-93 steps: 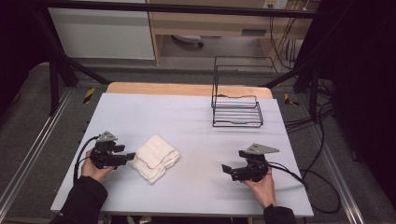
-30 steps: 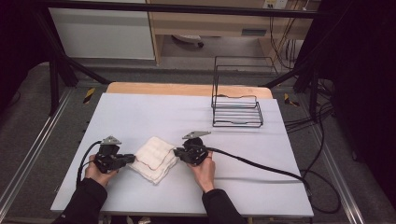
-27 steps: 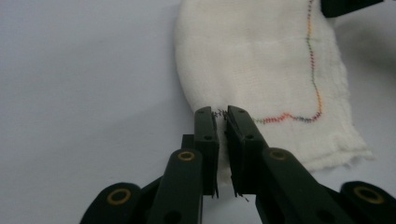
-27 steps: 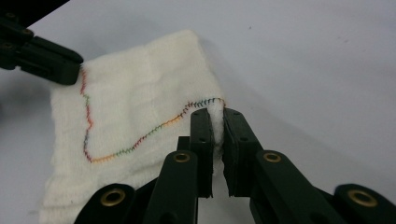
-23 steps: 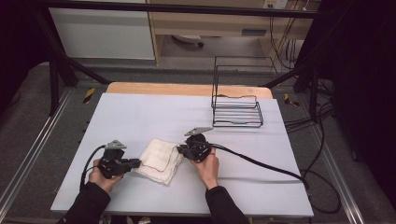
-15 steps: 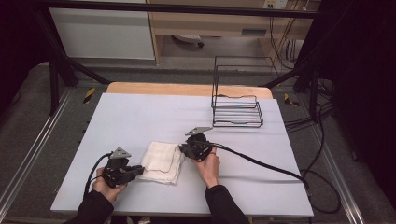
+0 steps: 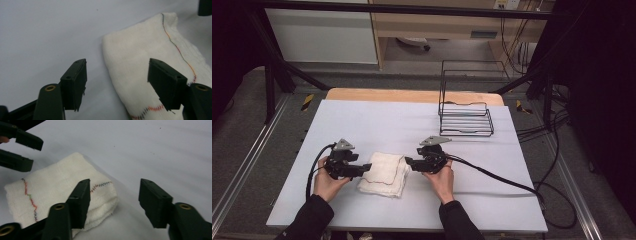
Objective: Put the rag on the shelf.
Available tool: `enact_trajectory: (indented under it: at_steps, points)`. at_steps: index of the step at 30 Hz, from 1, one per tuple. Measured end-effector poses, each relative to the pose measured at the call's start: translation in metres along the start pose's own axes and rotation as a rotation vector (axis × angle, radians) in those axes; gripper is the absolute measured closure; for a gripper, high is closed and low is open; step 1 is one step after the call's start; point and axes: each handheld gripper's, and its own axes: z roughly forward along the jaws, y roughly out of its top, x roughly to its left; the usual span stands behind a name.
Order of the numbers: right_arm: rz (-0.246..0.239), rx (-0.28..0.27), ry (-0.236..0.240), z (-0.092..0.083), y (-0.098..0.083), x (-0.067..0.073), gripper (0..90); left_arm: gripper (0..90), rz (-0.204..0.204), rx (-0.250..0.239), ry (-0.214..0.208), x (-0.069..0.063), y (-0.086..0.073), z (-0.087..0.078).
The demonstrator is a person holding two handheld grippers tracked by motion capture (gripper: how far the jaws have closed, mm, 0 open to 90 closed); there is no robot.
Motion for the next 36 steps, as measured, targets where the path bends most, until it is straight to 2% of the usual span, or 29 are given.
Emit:
enact_trajectory:
  at_steps: [1,4,5,6,8,15,17,18,22,26,30,32,33,35,36]
  points:
    - [0.0,0.0,0.0,0.0,0.0,0.0,35.0,29.7,0.0,0.0,0.002,0.002,0.003,0.004]
    - [0.002,-0.009,0.001,-0.007,-0.003,-0.004,27.4,29.2,-0.01,0.002,0.005,0.005,0.012,0.015]
    - [0.003,-0.007,-0.005,-0.011,-0.006,-0.007,20.5,32.2,-0.009,0.002,0.007,0.006,0.014,0.019]
    - [0.003,-0.007,-0.005,-0.011,-0.006,-0.007,20.5,32.2,-0.013,0.001,0.007,0.006,0.017,0.022]
    - [0.007,-0.004,-0.01,-0.014,-0.009,-0.01,16.9,37.4,-0.035,-0.016,0.001,0.008,0.019,0.029]
    - [0.001,0.001,-0.024,-0.019,-0.018,-0.015,11.0,53.1,-0.047,0.024,0.006,0.012,0.022,0.046]
    - [0.002,0.007,-0.026,-0.018,-0.019,-0.015,9.9,62.9,-0.055,0.036,-0.008,0.013,0.022,0.049]
    - [0.002,0.007,-0.026,-0.018,-0.019,-0.015,9.9,62.9,-0.062,0.043,-0.02,0.013,0.021,0.05]
    - [0.023,-0.021,-0.01,-0.014,-0.02,-0.014,13.3,70.8,-0.073,0.048,-0.04,0.012,0.021,0.05]
    - [0.085,-0.038,0.001,-0.006,-0.017,-0.014,18.7,76.5,-0.062,0.047,-0.037,0.008,0.02,0.051]
    - [0.076,-0.012,-0.004,0.009,-0.013,-0.007,25.2,79.1,-0.064,0.052,-0.046,0.009,0.02,0.051]
    - [0.077,0.001,-0.01,0.018,-0.011,-0.003,33.0,79.5,-0.063,0.048,-0.043,0.008,0.019,0.051]
    - [0.077,0.001,-0.01,0.018,-0.011,-0.003,33.0,79.5,-0.052,0.046,-0.039,0.007,0.019,0.051]
    - [0.086,0.018,-0.016,0.025,-0.01,0.0,41.1,79.5,-0.034,0.041,-0.032,0.006,0.018,0.051]
    - [0.086,0.018,-0.016,0.025,-0.01,0.0,41.1,79.5,-0.024,0.042,-0.03,0.006,0.018,0.051]
